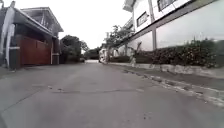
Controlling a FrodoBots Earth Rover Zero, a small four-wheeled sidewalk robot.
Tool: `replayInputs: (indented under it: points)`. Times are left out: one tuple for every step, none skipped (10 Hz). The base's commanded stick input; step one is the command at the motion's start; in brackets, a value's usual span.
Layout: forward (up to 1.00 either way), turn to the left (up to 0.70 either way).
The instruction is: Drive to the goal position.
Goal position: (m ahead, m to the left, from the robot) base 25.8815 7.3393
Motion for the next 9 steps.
replayInputs:
  points:
    - [1.00, 0.07]
    - [1.00, 0.00]
    - [1.00, -0.01]
    - [1.00, -0.34]
    - [1.00, -0.40]
    - [1.00, -0.27]
    - [1.00, 0.15]
    - [1.00, 0.13]
    - [1.00, 0.05]
